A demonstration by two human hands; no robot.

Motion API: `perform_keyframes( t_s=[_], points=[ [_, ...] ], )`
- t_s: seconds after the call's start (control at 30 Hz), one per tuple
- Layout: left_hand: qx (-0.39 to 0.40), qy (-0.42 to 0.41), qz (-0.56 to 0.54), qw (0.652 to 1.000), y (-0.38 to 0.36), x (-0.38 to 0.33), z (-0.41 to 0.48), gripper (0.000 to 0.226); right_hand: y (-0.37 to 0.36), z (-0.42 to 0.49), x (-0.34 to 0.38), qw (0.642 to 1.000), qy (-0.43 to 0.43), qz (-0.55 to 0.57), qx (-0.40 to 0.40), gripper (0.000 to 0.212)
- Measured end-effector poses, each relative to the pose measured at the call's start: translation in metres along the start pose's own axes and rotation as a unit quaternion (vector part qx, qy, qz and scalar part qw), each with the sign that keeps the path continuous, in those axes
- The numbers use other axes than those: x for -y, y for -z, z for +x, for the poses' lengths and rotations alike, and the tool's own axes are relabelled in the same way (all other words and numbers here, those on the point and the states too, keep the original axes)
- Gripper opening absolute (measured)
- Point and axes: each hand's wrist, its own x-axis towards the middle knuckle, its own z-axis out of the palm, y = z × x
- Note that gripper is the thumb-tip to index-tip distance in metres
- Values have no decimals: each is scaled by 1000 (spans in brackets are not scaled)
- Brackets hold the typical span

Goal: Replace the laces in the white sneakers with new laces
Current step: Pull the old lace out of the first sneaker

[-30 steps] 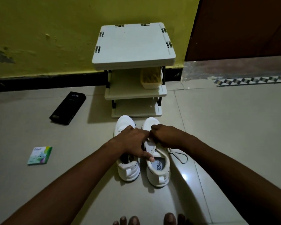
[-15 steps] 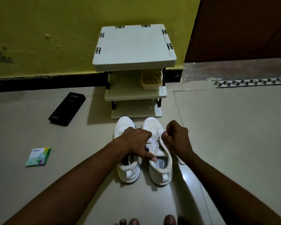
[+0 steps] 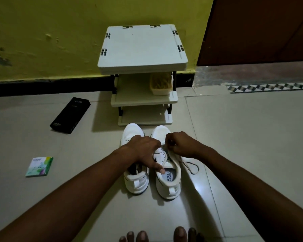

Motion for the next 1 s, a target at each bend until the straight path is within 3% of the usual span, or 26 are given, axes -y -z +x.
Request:
perform_keyframes(
  t_s=[0.07,0.1,0.13,0.17,0.2,0.23,0.27,0.3,0.37,0.4,0.47,0.5,0.53,0.57,0.6,0.63,0.67,0.7,0.73,0.8,0.83,0.87,0.93,1.0],
  points=[
    [0,0,-2,1000,0,1,1,92,2,6,6,998,-2,-59,14,5],
    [2,0,-5,1000,-1,1,1,94,8,6,10,999,-26,33,18,10],
    [2,0,-6,1000,-1,2,1,94,16,5,11,978,-63,197,15,18],
    [0,-1,-5,1000,-1,2,1,92,22,1,10,914,-105,392,5,23],
    [0,-3,-4,1000,0,2,1,89,24,-6,8,821,-152,550,-10,24],
    [5,-2,-4,1000,-1,2,1,85,21,-13,0,754,-174,632,-34,21],
    [10,-2,-2,1000,0,1,1,83,15,-18,-9,747,-179,637,-59,16],
    [12,-1,4,1000,1,0,1,81,11,-23,-14,804,-163,566,-78,12],
    [17,1,17,1000,3,-4,3,82,2,-27,-18,960,-101,250,-69,17],
    [21,3,21,1000,4,-6,4,84,1,-25,-18,992,-70,96,-49,19],
    [24,5,33,999,6,-7,5,88,9,-16,-5,999,-5,-18,-33,19],
    [26,6,34,999,7,-7,5,89,14,-13,4,999,17,23,-36,18],
    [31,8,29,999,8,-7,4,89,18,-13,12,987,15,150,-49,18],
    [33,9,26,999,9,-7,3,88,21,-16,15,938,-4,338,-80,20],
    [34,9,25,999,10,-7,3,87,21,-19,15,841,-31,524,-129,22],
    [39,10,28,999,10,-8,4,84,19,-26,11,723,-61,668,-165,22],
    [45,13,29,998,10,-9,4,83,13,-31,4,625,-92,755,-175,22],
    [50,18,32,998,11,-10,4,82,5,-38,-3,581,-132,786,-167,22],
    [52,20,38,998,12,-12,4,82,2,-43,-8,611,-167,759,-150,22],
    [62,15,44,997,14,-14,6,83,6,-50,-15,812,-196,538,-110,23],
    [64,15,43,997,14,-14,6,84,12,-53,-17,890,-173,411,-99,25],
    [61,15,47,997,13,-14,5,84,19,-52,-18,927,-132,334,-106,27],
    [52,12,56,997,14,-14,6,85,33,-52,-18,921,-86,349,-152,28],
    [52,18,51,997,13,-14,7,86,33,-51,-14,870,-93,453,-169,30]
  ],
)
